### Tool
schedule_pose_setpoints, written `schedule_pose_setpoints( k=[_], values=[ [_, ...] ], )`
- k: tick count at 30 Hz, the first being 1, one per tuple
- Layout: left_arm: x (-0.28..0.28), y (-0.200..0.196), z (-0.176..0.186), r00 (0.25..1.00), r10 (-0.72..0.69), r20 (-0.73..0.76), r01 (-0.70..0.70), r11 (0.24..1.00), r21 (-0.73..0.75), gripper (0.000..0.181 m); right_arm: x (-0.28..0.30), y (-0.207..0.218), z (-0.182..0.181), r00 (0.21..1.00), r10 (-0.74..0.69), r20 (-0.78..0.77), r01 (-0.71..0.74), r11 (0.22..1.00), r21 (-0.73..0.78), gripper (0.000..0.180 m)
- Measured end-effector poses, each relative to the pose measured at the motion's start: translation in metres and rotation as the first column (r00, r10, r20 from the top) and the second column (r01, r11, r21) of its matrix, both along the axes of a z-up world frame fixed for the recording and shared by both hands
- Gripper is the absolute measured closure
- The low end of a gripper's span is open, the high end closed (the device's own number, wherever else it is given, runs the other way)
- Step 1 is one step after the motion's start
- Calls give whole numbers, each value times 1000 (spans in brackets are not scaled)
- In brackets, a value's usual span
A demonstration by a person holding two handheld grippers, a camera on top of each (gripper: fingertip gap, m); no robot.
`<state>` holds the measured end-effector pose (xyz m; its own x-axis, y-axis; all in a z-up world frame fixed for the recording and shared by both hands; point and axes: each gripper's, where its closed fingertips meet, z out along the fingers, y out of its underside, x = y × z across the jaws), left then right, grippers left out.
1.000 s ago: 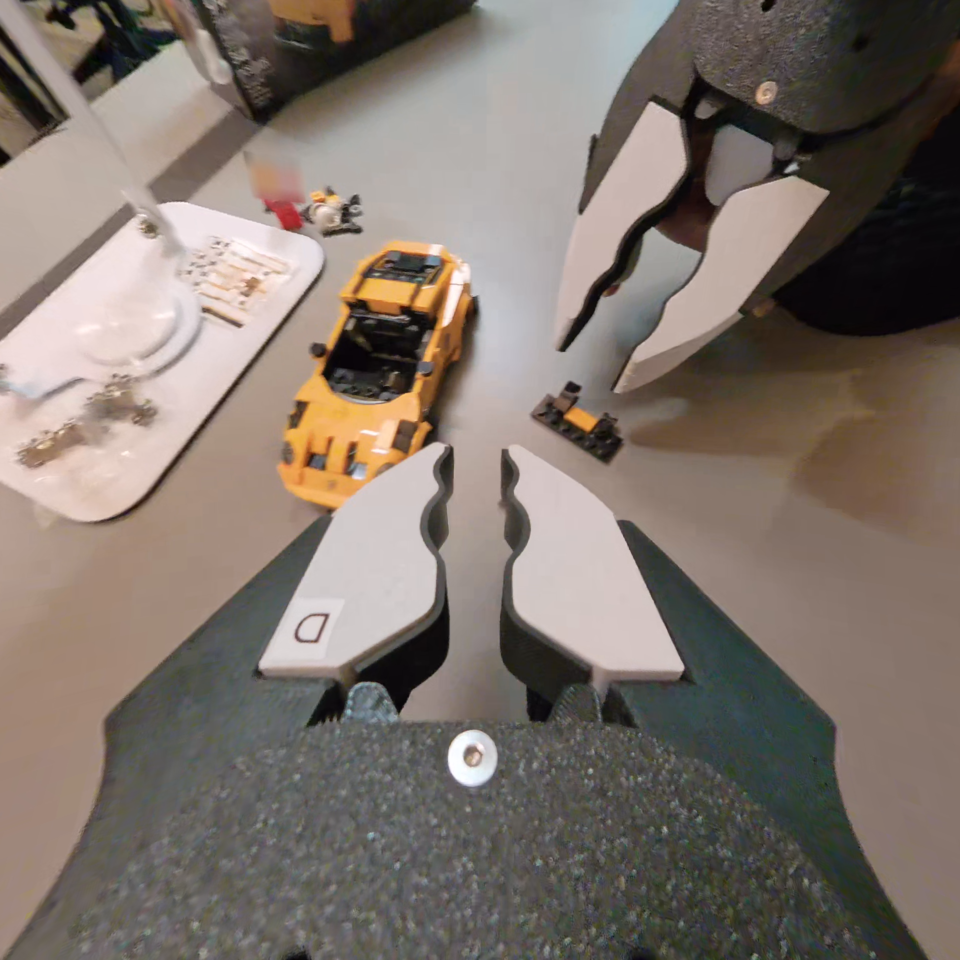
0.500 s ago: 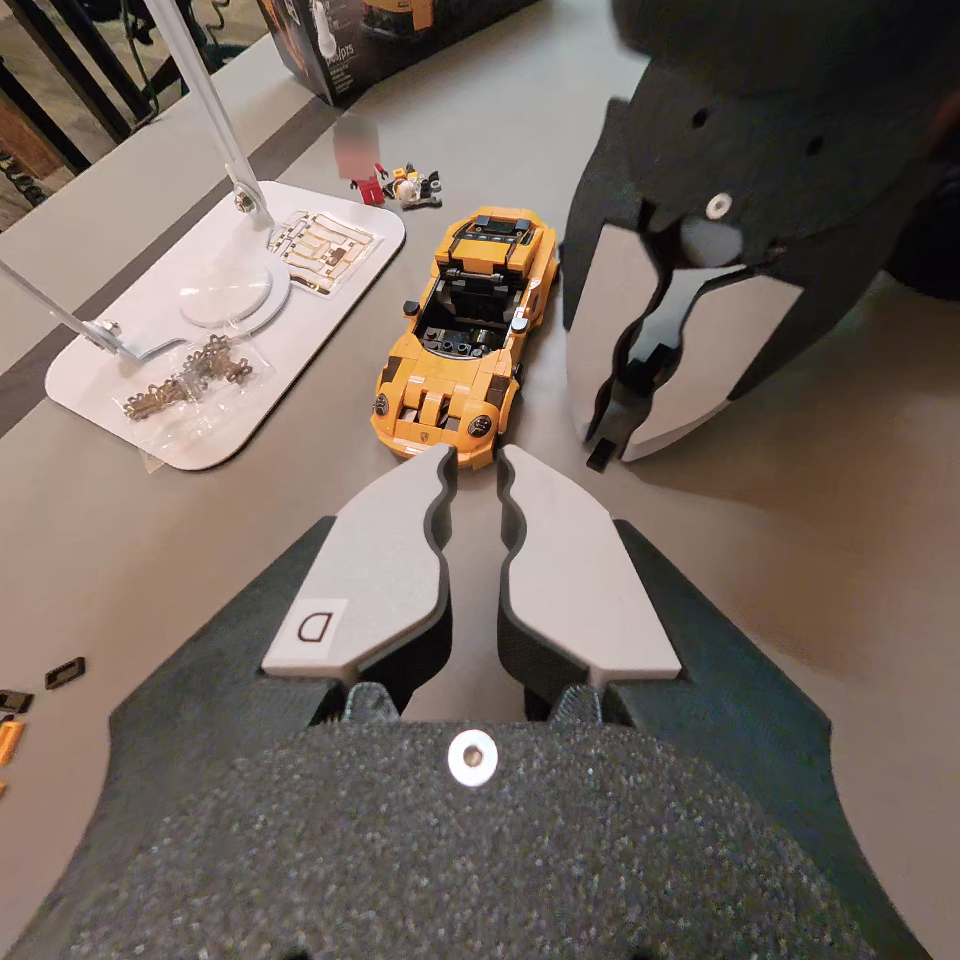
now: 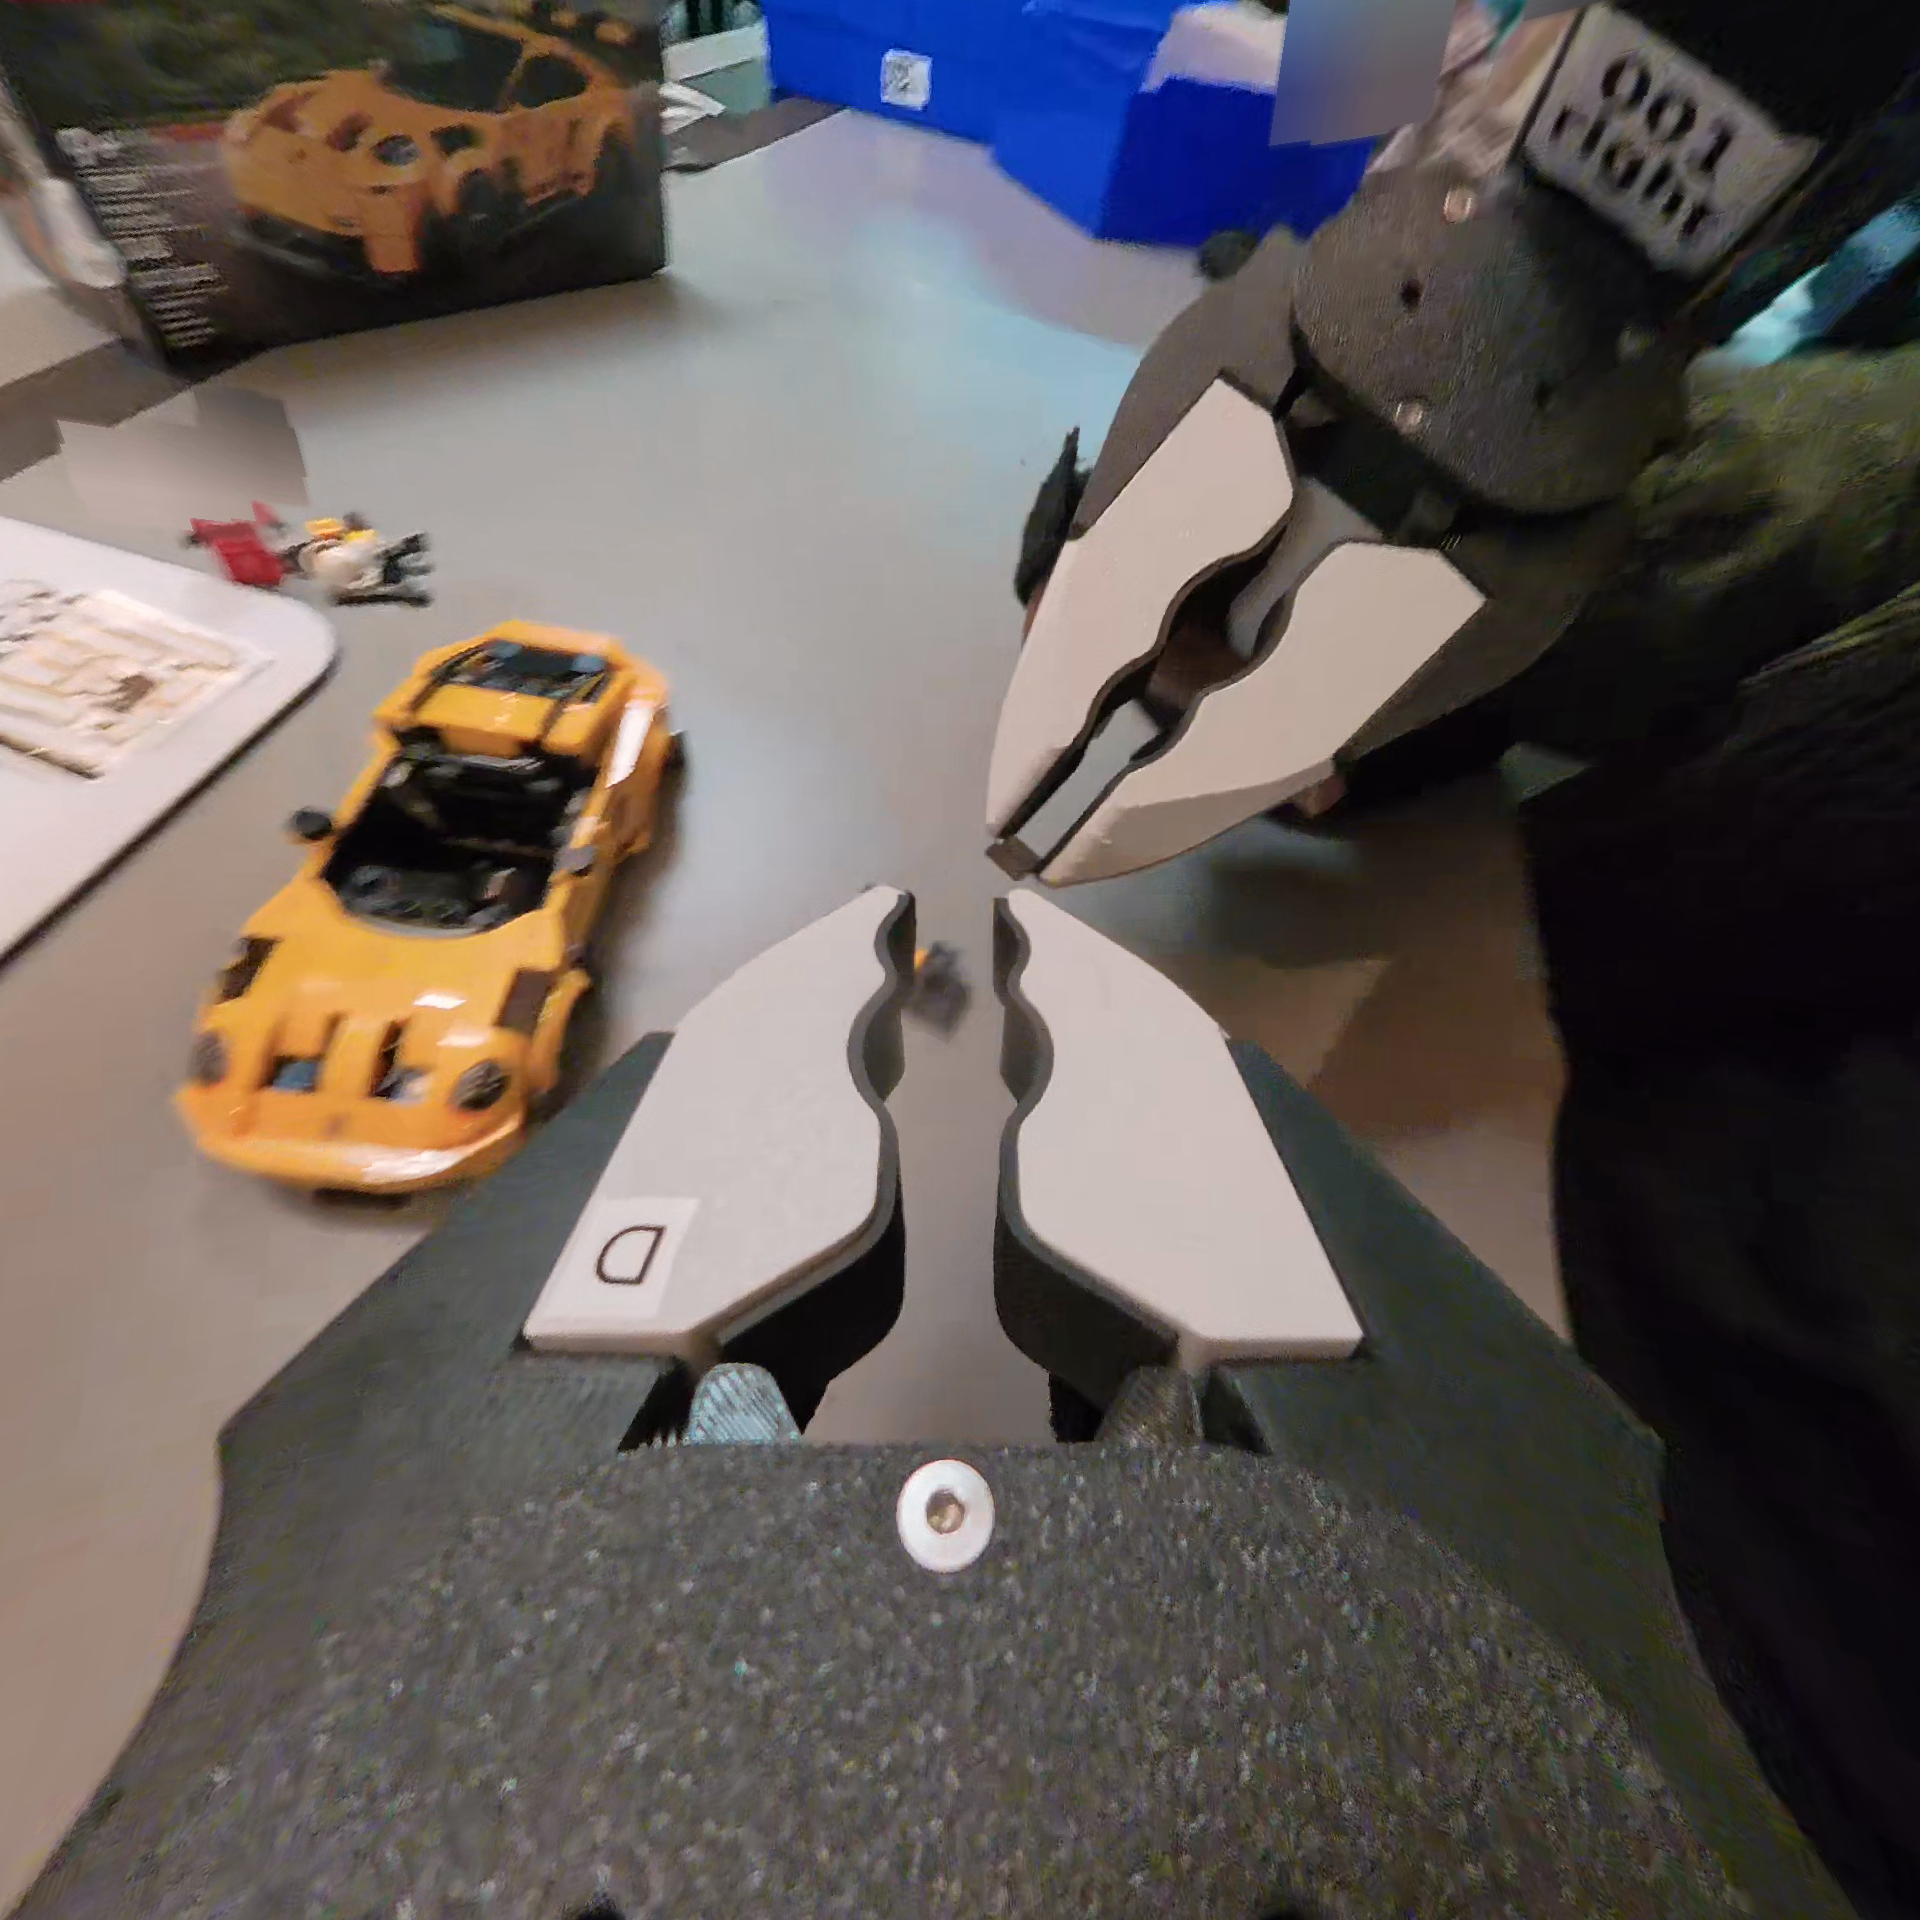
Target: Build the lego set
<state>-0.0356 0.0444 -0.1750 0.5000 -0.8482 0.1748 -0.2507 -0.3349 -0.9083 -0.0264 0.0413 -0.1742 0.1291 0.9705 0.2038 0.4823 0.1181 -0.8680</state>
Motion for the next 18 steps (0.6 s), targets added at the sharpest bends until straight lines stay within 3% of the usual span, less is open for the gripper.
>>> schedule_pose_setpoints(
  k=[6, 13, 18],
  values=[
    [26, -20, 16, 982, -89, 167, 100, 993, -58, 166, 11, -13, 12, 996, -64, -66, 74, 982, 171, 172],
    [33, -27, 13, 986, -114, 118, 118, 993, -20, 174, 17, -23, 9, 994, -96, -54, 107, 956, 274, 172],
    [31, -23, 9, 996, -88, -12, 89, 990, 112, 178, 17, -21, 5, 989, -124, -76, 133, 984, 122, 170]
  ],
)
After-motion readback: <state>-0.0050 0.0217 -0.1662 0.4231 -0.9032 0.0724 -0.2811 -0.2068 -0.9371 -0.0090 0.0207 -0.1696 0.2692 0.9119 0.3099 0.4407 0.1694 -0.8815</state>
